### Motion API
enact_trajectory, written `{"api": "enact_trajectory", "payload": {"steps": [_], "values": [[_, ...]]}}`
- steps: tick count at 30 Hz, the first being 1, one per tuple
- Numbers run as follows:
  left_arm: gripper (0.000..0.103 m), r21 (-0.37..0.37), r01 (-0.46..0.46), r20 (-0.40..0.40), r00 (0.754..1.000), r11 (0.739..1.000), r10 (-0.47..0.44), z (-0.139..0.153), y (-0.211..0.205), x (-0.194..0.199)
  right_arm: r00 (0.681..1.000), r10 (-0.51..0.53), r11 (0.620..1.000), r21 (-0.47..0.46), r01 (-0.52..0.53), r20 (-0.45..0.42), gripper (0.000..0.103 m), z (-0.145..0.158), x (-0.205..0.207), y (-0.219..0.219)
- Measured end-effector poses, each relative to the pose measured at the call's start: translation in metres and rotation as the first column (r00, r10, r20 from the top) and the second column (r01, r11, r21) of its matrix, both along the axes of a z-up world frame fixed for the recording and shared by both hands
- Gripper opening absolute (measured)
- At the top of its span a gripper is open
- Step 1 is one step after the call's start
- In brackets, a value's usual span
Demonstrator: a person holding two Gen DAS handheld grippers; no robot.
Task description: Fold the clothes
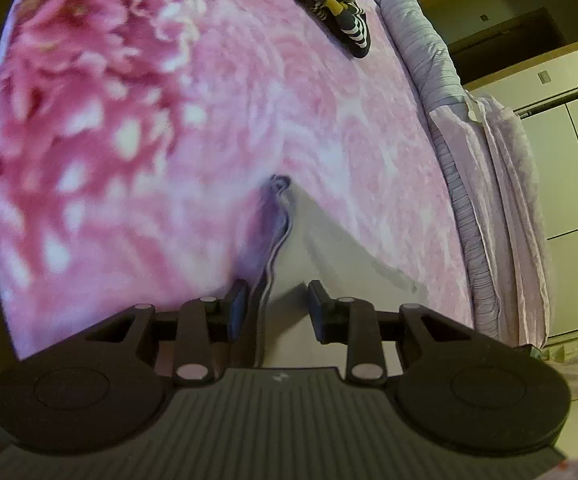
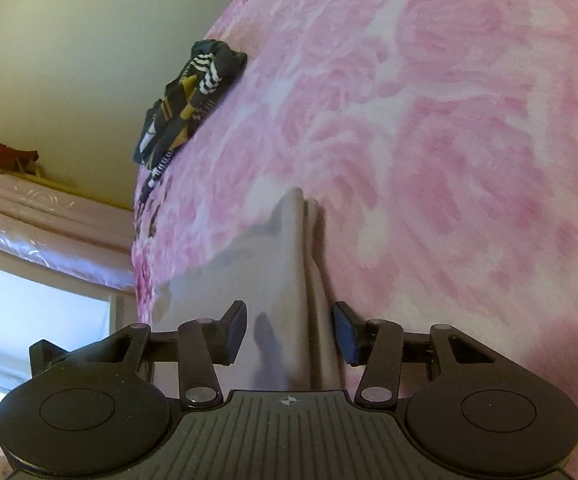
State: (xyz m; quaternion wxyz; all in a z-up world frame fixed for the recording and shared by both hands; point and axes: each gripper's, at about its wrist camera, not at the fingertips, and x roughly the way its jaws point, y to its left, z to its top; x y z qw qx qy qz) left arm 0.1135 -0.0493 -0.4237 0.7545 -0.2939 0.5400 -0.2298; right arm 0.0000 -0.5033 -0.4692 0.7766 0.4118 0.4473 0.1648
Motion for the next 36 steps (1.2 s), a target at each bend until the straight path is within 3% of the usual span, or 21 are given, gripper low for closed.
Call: {"api": "enact_trajectory", "payload": {"steps": [1, 4, 6, 8, 13, 16, 23, 30, 33, 36], "values": [[0.025, 0.005, 0.009, 0.003, 1.0, 1.0, -0.009, 0.0, -0.002, 0.003, 1.0, 0.002, 1.0, 0.005, -0.003, 0.007, 0.044, -0.001, 0.004, 0.001], [0.017, 0.039, 0.047, 0.031, 0.998, 0.998, -0.048, 0.004, -0.012, 0.005, 1.0, 0.011, 1.0, -0.015, -0.011, 0.018, 0.027, -0.005, 0.01, 0.006], [0.012, 0.052, 0.052, 0.031, 0.998, 0.997, -0.054, 0.003, -0.017, 0.008, 1.0, -0.007, 1.0, -0.006, 0.007, 0.016, 0.022, -0.007, 0.007, 0.004], [0.009, 0.043, 0.041, 0.023, 0.999, 0.998, -0.042, 0.002, -0.017, 0.01, 0.999, -0.04, 0.999, 0.019, 0.04, 0.006, 0.008, -0.01, 0.004, 0.002], [0.004, 0.115, 0.091, 0.103, 0.989, 0.989, -0.103, 0.017, -0.028, 0.005, 0.995, -0.073, 0.995, -0.056, 0.077, 0.062, 0.005, 0.007, -0.007, 0.014], [0.003, 0.119, 0.101, 0.141, 0.983, 0.988, -0.118, 0.032, -0.03, 0.0, 0.989, -0.093, 0.991, -0.086, 0.103, 0.112, 0.005, 0.025, -0.019, 0.019], [0.003, 0.156, 0.172, 0.23, 0.951, 0.973, -0.205, 0.09, -0.049, -0.006, 0.964, -0.186, 0.971, -0.113, 0.209, 0.188, 0.005, 0.081, -0.054, 0.025], [0.003, 0.163, 0.339, 0.29, 0.881, 0.926, -0.374, 0.173, -0.094, -0.016, 0.894, -0.366, 0.903, -0.134, 0.408, 0.259, 0.005, 0.171, -0.125, 0.028], [0.003, 0.163, 0.43, 0.317, 0.829, 0.888, -0.46, 0.209, -0.117, -0.025, 0.839, -0.453, 0.847, -0.149, 0.511, 0.3, 0.005, 0.213, -0.169, 0.034], [0.003, 0.16, 0.525, 0.35, 0.761, 0.836, -0.545, 0.246, -0.139, -0.041, 0.77, -0.545, 0.773, -0.156, 0.614, 0.33, 0.005, 0.253, -0.214, 0.045]]}}
